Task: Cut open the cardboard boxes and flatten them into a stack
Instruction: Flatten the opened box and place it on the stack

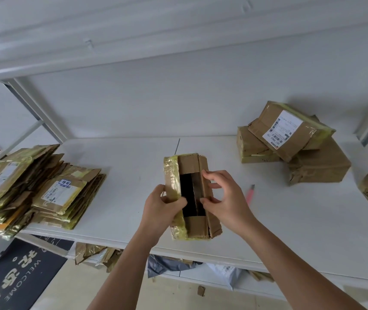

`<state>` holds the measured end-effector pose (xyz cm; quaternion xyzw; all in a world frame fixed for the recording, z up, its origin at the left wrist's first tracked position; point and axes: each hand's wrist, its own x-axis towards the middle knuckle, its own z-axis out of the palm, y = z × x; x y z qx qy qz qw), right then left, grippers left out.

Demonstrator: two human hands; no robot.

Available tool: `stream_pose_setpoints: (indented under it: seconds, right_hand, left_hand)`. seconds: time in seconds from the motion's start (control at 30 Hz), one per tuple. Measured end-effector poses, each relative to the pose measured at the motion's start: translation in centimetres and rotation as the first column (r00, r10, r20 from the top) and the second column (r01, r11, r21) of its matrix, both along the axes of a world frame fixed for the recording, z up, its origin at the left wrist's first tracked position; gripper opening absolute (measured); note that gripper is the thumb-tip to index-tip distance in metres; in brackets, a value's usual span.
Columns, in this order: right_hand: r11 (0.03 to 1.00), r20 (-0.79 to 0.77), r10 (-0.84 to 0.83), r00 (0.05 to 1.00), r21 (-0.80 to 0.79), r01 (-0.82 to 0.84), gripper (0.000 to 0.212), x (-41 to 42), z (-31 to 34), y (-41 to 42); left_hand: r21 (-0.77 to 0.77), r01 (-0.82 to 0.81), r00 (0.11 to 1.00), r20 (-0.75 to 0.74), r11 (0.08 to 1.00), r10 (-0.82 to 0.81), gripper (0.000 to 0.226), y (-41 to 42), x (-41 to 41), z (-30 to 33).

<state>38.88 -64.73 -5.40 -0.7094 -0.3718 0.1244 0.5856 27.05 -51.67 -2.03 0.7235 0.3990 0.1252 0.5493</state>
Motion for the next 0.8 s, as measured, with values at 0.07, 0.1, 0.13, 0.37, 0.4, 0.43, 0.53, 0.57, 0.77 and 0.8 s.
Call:
stream_pose_setpoints:
  seconds: [0.07,0.1,0.13,0.37,0.4,0.43,0.53,0.57,0.77,0.8]
  right_hand:
    - [1.0,-0.02,0.002,1.0,0.028,-0.001,0.059,-0.2,-0.2,-0.3]
    - [1.0,-0.023,-0.01,1.0,0.026,0.01,0.059,-0.2,-0.4,-0.5]
    - [1.0,-0.023,-0.023,0.999,0.015,0.023,0.058,-0.2,-0.3,-0.6]
    - [0.995,0.01,-0.034,0.999,-0.092,0.035,0.06,1.5,0.2,-1.2]
    - [0.989,0.069,-0.047,0.997,-0.138,0.056,0.061,1.6,0.3,-1.1]
    - [0.974,0.162,-0.065,0.985,-0.203,0.098,0.063,1.8,0.5,-1.0]
    - [0.92,0.47,-0.102,0.877,-0.29,0.262,0.07,2.5,1.9,0.0]
    - [0.901,0.541,-0.124,0.832,-0.29,0.323,0.071,2.7,2.5,0.4]
    - [0.805,0.709,-0.03,0.705,-0.401,0.438,0.052,2.8,3.9,1.4]
    - [0.801,0.722,-0.025,0.691,-0.399,0.446,0.049,2.8,4.1,1.4]
  left_hand:
    - [-0.081,0.062,0.997,0.054,0.995,-0.058,0.014,0.5,-0.6,0.3]
    - [-0.123,0.1,0.993,0.08,0.987,-0.09,0.014,0.7,-0.9,0.4]
    - [-0.16,0.133,0.988,0.101,0.978,-0.117,0.017,0.9,-1.2,0.5]
    - [-0.419,0.097,0.974,0.227,0.903,0.001,0.021,1.6,-2.5,-1.4]
    - [-0.401,0.091,0.975,0.223,0.912,0.0,0.021,1.5,-2.4,-1.5]
    - [-0.369,0.091,0.976,0.216,0.925,-0.01,0.021,1.3,-2.1,-1.5]
    - [-0.257,0.116,0.981,0.183,0.959,-0.07,0.02,0.8,-1.4,-0.8]
    - [-0.225,0.129,0.981,0.17,0.966,-0.092,0.02,0.7,-1.3,-0.7]
    - [-0.07,0.17,0.984,0.059,0.983,-0.166,0.02,0.2,-1.0,-0.6]
    - [-0.055,0.183,0.983,0.036,0.982,-0.181,0.02,0.2,-1.0,-0.6]
